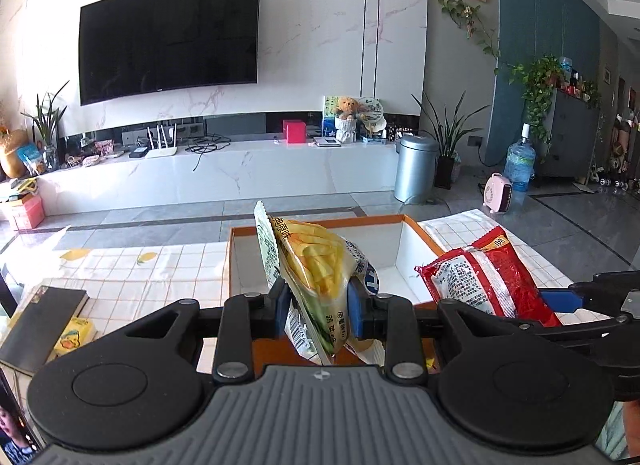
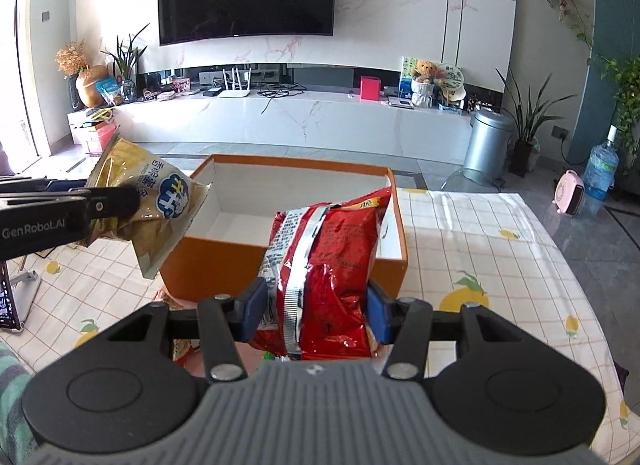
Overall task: Organize snacks
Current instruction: 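Lift both held bags and carry them over the orange box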
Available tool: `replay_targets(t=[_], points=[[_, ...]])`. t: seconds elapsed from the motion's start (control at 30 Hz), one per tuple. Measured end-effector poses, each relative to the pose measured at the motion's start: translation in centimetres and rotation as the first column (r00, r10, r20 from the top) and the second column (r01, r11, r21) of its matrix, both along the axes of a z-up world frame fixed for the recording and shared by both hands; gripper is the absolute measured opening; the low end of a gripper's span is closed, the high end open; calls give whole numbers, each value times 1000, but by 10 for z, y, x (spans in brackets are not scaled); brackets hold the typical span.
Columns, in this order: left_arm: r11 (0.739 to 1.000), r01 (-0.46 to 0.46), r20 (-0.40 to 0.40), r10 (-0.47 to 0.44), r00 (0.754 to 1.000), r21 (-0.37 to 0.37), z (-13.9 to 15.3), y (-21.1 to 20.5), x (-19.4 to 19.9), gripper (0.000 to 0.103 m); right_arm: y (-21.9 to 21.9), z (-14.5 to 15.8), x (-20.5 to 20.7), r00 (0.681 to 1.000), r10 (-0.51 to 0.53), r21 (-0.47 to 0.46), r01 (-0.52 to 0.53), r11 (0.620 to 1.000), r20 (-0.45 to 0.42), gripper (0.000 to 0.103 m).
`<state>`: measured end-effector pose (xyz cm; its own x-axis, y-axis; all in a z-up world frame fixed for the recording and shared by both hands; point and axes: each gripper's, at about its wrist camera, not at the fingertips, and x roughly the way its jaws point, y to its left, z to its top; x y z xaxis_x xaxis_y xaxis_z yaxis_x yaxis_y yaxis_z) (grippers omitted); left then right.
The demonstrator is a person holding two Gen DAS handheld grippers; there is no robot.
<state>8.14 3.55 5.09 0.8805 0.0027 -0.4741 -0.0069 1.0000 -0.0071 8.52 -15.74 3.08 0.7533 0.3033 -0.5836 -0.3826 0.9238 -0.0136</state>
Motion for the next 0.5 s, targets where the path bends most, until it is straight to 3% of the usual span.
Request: replay_targets(t=[0.23, 0.5], points=[[999, -1, -16, 1, 1000, 32, 6, 7, 35, 33, 26, 18, 43, 998, 53, -44, -52, 998, 22, 50], [998, 2, -81, 4, 997, 68, -5, 15, 77, 33, 57, 8, 108, 992, 101, -58, -105, 993, -71, 50]])
